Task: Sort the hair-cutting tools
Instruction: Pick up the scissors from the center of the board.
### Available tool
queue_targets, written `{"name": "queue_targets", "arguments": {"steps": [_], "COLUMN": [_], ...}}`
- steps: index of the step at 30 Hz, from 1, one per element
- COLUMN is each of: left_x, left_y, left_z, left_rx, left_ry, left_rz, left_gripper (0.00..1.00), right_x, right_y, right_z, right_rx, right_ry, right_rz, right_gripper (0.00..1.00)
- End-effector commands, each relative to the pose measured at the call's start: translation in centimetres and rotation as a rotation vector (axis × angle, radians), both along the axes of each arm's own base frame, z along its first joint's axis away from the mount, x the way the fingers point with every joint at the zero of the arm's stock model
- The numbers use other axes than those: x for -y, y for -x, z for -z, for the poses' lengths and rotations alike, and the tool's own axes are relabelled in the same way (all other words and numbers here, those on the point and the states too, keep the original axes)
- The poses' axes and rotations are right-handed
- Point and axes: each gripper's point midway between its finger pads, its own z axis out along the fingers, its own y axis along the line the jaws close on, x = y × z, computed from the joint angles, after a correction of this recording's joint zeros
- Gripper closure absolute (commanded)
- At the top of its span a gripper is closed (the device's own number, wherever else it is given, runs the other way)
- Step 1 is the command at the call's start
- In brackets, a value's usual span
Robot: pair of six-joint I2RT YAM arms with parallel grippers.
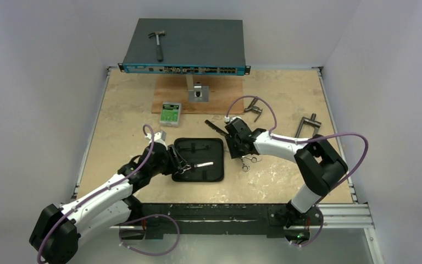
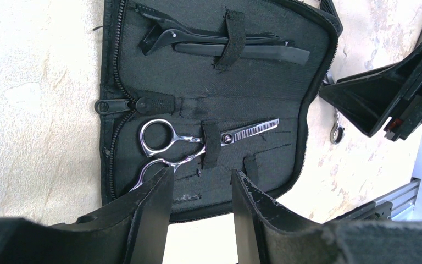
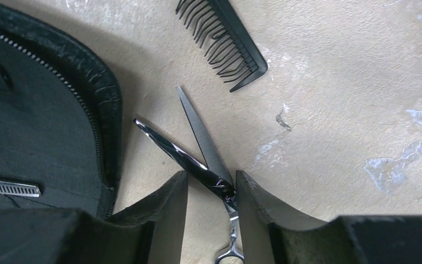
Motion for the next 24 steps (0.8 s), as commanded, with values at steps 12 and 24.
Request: {"name": "queue_targets", "arguments": {"steps": [12,24], "left_x": [0.6,0.7], "left_y": [-0.7,-0.7], "left_z": [-0.5,-0.7], "left_rx": [0.014,0.012], "left_ry": [0.018,0.021], "left_rz": [0.003,0.006], "left_gripper": [0.58,0.58], "right_x": [2.5,2.9], "right_y": [3.2,1.4], "right_z": [0.0,-1.0], "right_rx": [-0.053,0.011], "right_ry": [-0.142,-0.117], "right_rz": [0.224,0.266], "right_gripper": [0.97,0.54]}}
